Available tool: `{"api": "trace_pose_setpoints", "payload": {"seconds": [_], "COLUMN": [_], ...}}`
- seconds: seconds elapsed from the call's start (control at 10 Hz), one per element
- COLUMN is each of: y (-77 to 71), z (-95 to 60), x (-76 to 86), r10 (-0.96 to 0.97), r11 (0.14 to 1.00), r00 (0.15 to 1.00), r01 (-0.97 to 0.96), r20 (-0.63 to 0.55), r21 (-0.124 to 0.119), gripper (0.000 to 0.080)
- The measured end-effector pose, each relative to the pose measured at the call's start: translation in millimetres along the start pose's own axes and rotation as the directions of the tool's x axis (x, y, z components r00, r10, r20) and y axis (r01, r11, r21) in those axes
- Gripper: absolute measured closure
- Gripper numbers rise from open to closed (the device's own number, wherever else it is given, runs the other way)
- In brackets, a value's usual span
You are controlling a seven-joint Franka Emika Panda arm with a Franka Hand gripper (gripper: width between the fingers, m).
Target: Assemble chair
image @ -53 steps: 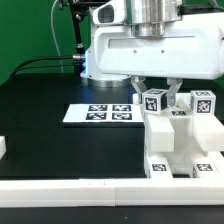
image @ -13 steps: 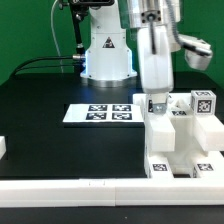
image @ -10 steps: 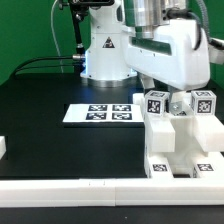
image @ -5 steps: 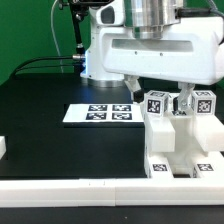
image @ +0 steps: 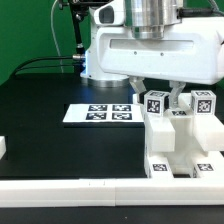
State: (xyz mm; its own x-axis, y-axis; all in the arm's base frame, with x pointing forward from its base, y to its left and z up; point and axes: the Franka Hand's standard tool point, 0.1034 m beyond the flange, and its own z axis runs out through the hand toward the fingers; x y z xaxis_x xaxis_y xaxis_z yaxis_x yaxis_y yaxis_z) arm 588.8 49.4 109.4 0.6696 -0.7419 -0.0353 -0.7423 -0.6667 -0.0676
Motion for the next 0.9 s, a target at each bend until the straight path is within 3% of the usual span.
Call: {"api": "trace_pose_setpoints", "payload": {"seconds": [0.4, 0.9], "y": [0.1, -1.5], "z": [1.0, 0.9], "x": [0.2, 1.0], "r10": [0.391, 0.804], "r11": [0.920, 0.593], "r00": [0.920, 0.592], "r01": [-0.392, -0.805], "r20": [0.015, 0.052], "r21": [0.005, 0.004], "gripper": [0.0530, 0.0530]}}
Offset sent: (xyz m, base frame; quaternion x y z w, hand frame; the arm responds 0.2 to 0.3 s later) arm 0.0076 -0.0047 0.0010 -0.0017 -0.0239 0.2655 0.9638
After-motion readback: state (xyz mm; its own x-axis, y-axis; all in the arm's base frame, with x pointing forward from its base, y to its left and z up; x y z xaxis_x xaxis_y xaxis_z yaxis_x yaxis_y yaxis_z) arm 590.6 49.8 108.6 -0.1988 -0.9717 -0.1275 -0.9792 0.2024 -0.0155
